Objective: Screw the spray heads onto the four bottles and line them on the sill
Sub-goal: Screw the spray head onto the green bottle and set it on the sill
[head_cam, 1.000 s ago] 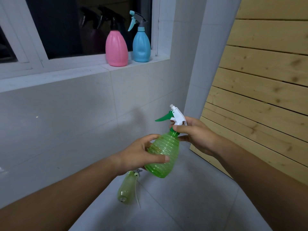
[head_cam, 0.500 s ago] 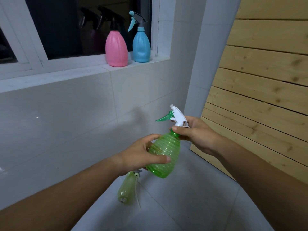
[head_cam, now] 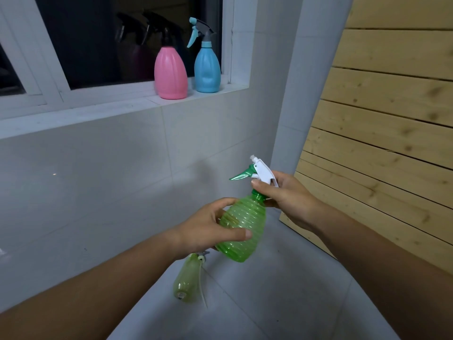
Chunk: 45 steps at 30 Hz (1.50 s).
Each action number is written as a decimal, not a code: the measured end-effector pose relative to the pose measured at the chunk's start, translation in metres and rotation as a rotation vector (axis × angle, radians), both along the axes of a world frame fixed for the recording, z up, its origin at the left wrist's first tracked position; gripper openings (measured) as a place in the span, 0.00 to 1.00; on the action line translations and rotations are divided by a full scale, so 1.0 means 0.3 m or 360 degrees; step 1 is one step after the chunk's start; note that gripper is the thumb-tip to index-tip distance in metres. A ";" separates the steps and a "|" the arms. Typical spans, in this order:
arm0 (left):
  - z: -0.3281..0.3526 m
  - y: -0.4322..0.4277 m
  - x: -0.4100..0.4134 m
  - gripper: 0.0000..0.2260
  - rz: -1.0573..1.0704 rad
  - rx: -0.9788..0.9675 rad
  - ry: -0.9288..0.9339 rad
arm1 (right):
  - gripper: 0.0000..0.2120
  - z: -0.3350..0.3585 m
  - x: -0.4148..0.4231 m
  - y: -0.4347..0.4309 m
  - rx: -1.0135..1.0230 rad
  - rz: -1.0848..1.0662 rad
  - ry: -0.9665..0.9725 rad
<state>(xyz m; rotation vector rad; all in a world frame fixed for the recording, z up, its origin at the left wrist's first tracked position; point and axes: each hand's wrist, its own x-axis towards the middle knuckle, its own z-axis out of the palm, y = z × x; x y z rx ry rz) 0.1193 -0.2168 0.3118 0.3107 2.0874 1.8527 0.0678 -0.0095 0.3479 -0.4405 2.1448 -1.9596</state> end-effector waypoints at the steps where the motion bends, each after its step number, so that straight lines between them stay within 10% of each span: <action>1: 0.004 -0.002 -0.003 0.26 0.0010 0.0009 0.0001 | 0.04 0.004 -0.002 0.003 -0.0104 0.0019 -0.0059; 11: 0.007 -0.001 -0.011 0.27 0.0008 0.0079 -0.0001 | 0.19 0.016 0.000 0.001 -0.0443 0.0136 -0.0249; 29: 0.013 0.028 -0.019 0.30 0.0263 -0.0021 0.0275 | 0.17 0.008 0.004 -0.031 -0.0514 -0.0205 -0.0083; 45: 0.342 -0.255 -0.117 0.16 0.0761 0.0192 0.0562 | 0.13 0.264 -0.124 -0.380 0.0002 0.0131 0.0469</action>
